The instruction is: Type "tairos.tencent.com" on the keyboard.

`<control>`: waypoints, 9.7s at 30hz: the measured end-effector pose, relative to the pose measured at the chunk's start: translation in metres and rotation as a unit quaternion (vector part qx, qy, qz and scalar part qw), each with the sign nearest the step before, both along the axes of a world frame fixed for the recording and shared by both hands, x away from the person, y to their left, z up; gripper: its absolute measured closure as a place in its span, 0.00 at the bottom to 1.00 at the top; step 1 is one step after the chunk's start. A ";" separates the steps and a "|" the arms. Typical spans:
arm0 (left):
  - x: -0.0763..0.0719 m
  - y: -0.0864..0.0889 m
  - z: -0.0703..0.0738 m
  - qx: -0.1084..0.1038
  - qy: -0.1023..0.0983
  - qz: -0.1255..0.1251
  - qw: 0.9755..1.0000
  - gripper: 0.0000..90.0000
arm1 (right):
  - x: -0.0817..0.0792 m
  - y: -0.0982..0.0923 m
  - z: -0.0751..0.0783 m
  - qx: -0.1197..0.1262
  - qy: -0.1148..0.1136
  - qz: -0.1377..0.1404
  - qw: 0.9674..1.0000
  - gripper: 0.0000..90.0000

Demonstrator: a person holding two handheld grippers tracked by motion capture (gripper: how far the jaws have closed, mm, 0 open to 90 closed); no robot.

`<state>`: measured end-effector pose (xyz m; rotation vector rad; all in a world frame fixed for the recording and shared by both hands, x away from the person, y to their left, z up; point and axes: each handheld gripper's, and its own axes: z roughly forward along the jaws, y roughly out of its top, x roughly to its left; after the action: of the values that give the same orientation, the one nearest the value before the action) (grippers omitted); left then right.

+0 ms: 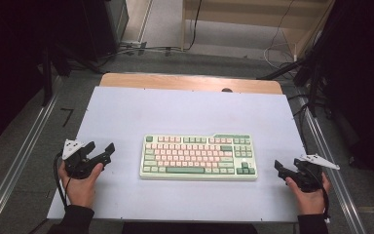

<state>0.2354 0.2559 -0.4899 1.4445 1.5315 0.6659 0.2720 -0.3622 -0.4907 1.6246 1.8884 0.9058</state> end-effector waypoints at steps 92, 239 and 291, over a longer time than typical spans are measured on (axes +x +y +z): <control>0.066 -0.178 0.000 0.035 0.078 -0.277 0.957 1.00 | 0.002 0.050 0.008 0.020 -0.007 0.068 0.997 0.26; 0.029 -0.113 0.013 0.023 0.014 -0.171 0.985 0.30 | -0.004 0.057 0.013 0.029 -0.017 0.081 0.996 0.27; 0.029 -0.112 0.011 0.026 0.019 -0.162 0.986 0.32 | 0.033 0.193 0.028 0.058 -0.008 0.275 0.960 0.98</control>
<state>0.2644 0.1441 -0.4786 1.7070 1.2746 0.4865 0.3047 -0.1693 -0.4629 1.1498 2.3642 1.2600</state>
